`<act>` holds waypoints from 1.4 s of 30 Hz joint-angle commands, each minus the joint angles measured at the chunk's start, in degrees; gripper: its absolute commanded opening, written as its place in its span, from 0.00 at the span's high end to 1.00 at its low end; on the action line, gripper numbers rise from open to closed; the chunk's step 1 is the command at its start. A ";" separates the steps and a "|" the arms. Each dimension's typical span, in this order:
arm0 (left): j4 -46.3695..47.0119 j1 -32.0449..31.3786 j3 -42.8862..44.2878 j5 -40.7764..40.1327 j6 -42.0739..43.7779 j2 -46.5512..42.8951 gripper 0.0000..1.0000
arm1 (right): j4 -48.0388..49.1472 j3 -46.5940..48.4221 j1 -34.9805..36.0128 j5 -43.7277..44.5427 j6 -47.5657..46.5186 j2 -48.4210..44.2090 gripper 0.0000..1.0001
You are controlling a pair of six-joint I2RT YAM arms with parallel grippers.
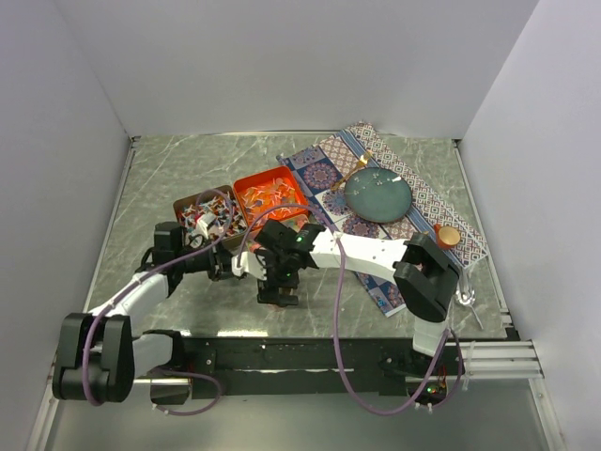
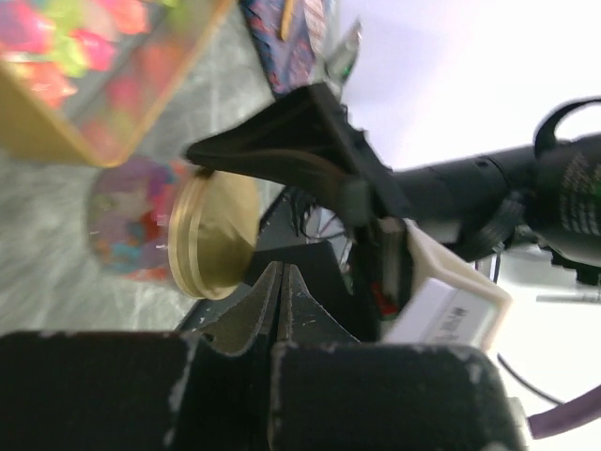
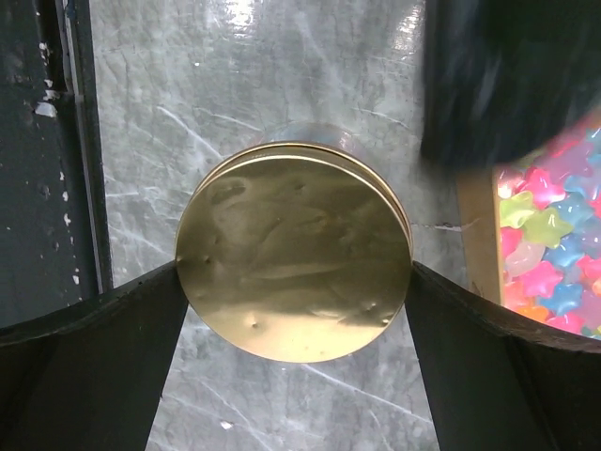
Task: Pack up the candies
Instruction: Close the bottle lid on the packing bottle.
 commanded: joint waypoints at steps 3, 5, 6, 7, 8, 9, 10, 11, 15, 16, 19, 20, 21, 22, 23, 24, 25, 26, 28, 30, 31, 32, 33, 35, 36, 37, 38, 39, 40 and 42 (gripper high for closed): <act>6.30 -5.29 -0.75 -1.38 -3.16 -1.62 0.99 | 2.20 -1.23 -0.29 -1.06 2.32 -2.47 0.00; 8.39 -6.87 -1.71 -3.67 -4.38 -1.27 0.99 | 2.20 -1.05 -0.47 -1.23 2.50 -2.47 0.00; 9.27 -7.32 -2.06 -4.28 -5.60 -1.01 0.99 | 2.38 -0.88 -0.47 -1.32 2.50 -2.55 0.00; 10.33 -8.45 -2.33 -4.72 -5.70 -0.83 0.99 | 2.38 -0.70 -0.47 -1.15 2.50 -2.64 0.00; 9.81 -8.98 -2.16 -5.86 -5.44 -0.22 0.99 | 2.64 -0.61 -0.47 -1.06 2.50 -2.73 0.00; 8.42 -9.51 -1.89 -6.65 -4.22 0.22 0.99 | 2.55 -0.53 -0.47 -0.88 2.42 -2.82 0.00; 7.10 -10.47 -1.46 -7.53 -3.51 0.75 0.99 | 2.64 -0.26 -0.47 -0.71 2.41 -2.90 0.00; 4.04 -10.83 -0.49 -9.71 -2.98 1.80 0.99 | 2.82 -0.18 -0.47 -0.53 2.41 -3.17 0.00; 3.83 -11.89 0.74 -10.79 -1.57 5.67 0.99 | 2.64 -0.26 -0.47 -0.09 2.24 -3.87 0.00; 3.66 -12.76 1.09 -11.40 -1.31 6.63 0.99 | 2.64 -0.44 -0.55 -0.18 2.24 -3.87 0.00; 2.43 -14.34 3.11 -12.73 -0.87 11.37 0.99 | 2.90 -1.23 -0.56 -0.27 2.41 -4.13 0.00; 1.82 -14.70 3.73 -13.07 -0.35 13.39 0.99 | 3.43 -1.58 -0.64 -0.18 2.50 -4.48 0.00; -1.32 -15.05 4.43 -14.73 1.22 14.37 0.99 | 3.87 -2.62 -0.73 0.00 2.50 -4.66 0.00; -2.40 -15.32 5.66 -15.18 2.02 15.16 0.99 | 4.57 -3.51 -0.64 0.69 2.33 -5.18 0.00; -3.10 -15.41 6.10 -15.36 2.55 16.12 0.99 | 5.53 -4.30 -0.73 1.31 1.63 -6.32 0.00; -5.20 -15.49 6.54 -15.80 3.52 16.39 0.99 | 5.80 -5.61 -0.82 1.84 1.19 -6.94 0.00; -6.00 -15.84 6.98 -16.93 3.96 16.74 0.99 | 5.98 -6.06 -1.08 2.54 0.84 -7.47 0.00; -6.45 -16.02 7.07 -17.38 4.31 16.75 0.99 | 4.94 -6.41 -1.60 2.72 0.05 -8.52 0.00; -7.76 -16.28 7.16 -19.22 5.46 16.49 0.99 | 3.35 -7.11 -2.49 2.72 -0.75 -9.75 0.00; -8.12 -16.55 7.08 -19.93 6.16 16.31 0.99 | 0.80 -8.95 -4.41 2.46 -2.59 -12.65 0.00; -7.69 -16.55 6.73 -19.76 6.08 16.40 0.99 | -0.51 -9.92 -5.21 2.46 -3.38 -13.97 0.00; -7.33 -16.55 6.72 -19.50 5.99 16.40 0.99 | -1.13 -10.89 -5.91 2.46 -4.34 -16.59 0.00; -7.07 -16.55 6.81 -18.97 6.16 16.31 0.99 | -1.92 -12.11 -7.66 2.37 -4.88 -17.83 0.00; -4.89 -16.55 8.04 -15.74 6.34 15.08 0.99 | -4.20 -12.48 -9.16 1.15 -5.58 -21.16 0.00; -4.35 -16.46 8.82 -14.76 6.25 14.47 0.99 | -4.21 -11.70 -10.39 0.71 -5.06 -22.23 0.00; -4.25 -16.37 10.57 -14.05 6.16 12.64 0.99 | -3.60 -11.17 -10.40 0.44 -4.27 -23.11 0.05; -2.60 -16.11 11.46 -12.83 5.64 11.49 0.99 | -3.69 -10.29 -10.40 -0.09 -2.79 -23.82 0.09; -2.50 -15.59 12.95 -12.90 5.11 10.34 0.81 | -3.69 -7.67 -10.31 -2.70 -1.99 -23.65 0.28; -2.50 -15.06 13.66 -13.16 4.76 8.07 0.66 | -3.69 -6.08 -9.53 -3.86 0.98 -22.43 0.41; -6.17 -11.83 16.98 -15.97 4.84 6.21 0.39 | -2.99 -2.03 -7.86 -4.40 3.72 -20.67 0.70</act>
